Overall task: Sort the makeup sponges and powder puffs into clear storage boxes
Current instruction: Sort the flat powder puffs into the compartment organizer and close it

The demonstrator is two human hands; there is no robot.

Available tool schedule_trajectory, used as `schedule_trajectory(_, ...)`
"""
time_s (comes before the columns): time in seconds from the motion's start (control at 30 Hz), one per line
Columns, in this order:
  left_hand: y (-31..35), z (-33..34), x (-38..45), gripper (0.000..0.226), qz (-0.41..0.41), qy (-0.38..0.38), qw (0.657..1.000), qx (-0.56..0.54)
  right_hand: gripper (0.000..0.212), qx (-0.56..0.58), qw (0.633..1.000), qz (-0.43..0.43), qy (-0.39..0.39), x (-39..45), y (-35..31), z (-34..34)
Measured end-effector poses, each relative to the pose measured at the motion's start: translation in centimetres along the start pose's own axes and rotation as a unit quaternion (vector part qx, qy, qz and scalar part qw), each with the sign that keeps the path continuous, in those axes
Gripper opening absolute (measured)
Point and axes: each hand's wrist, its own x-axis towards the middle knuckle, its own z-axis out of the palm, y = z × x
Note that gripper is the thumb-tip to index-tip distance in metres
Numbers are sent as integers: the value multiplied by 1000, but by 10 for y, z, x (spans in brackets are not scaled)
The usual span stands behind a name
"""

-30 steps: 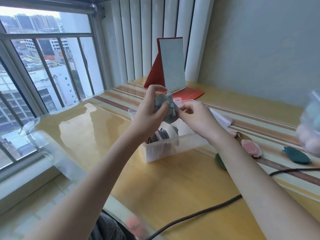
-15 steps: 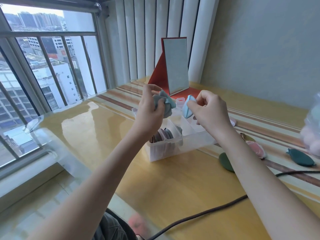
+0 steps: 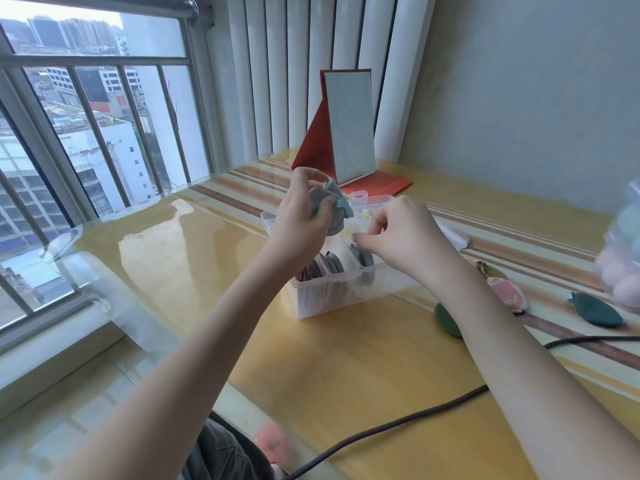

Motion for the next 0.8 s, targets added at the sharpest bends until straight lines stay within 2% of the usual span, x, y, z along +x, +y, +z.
schedule_trajectory(0.2, 3, -1, -2, 22, 13, -44, 999, 4, 35, 51, 994, 38, -90, 1, 4, -4)
schedule_trajectory(0.27, 4, -1, -2, 22, 24, -63, 998, 9, 35, 74, 994, 45, -66, 3, 8, -8)
schedule_trajectory(0.37, 5, -1, -2, 26, 29, -87, 996, 8, 21, 133, 990, 51, 2, 7, 11, -9)
schedule_trajectory(0.47, 6, -2, -2, 30, 34, -113, 993, -2, 16, 207, 976, 59, -27, 7, 10, -3)
schedule_trajectory(0.53, 6, -1, -2, 34, 38, -118, 992, -6, 12, 214, 975, 56, -1, 6, 10, -1)
schedule_trajectory(0.63, 5, -1, -2, 39, 35, -113, 993, 5, 19, 235, 968, 74, 50, 8, 10, -6)
schedule_trajectory(0.8, 5, 1, -2, 38, 36, -101, 994, 34, 20, 232, 968, 64, 71, 7, 7, -14)
